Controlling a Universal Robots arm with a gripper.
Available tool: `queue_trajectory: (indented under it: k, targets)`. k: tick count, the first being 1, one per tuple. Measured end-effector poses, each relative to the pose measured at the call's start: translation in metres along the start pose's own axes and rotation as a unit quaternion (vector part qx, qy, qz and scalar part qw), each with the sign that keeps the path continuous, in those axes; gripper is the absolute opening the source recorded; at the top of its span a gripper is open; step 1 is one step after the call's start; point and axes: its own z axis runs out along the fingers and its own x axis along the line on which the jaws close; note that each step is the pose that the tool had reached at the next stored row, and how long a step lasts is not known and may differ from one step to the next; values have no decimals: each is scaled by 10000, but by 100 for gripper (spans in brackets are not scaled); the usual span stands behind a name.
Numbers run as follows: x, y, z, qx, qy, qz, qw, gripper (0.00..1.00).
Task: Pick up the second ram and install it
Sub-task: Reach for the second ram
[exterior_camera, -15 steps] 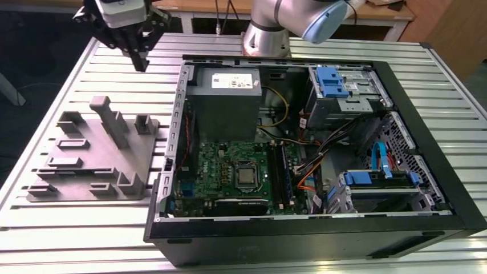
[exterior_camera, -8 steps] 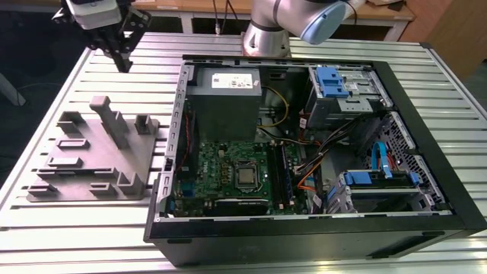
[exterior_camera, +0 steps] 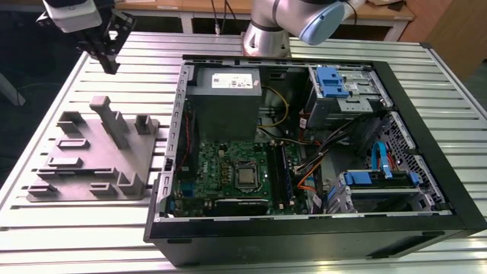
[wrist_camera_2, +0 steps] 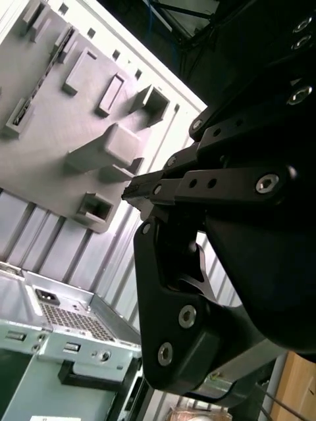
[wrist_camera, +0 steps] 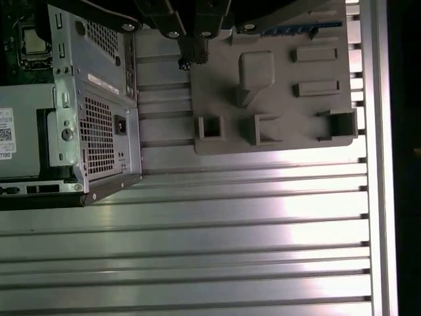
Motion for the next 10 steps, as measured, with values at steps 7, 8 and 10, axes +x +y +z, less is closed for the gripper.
queue_trajectory:
  k: [7, 8, 10]
  targets:
    - [207, -18, 40, 0, 0, 0, 10000, 7]
    - [237, -23, 47, 0, 0, 0, 10000, 7]
    - [291, -34, 60, 0, 0, 0, 10000, 7]
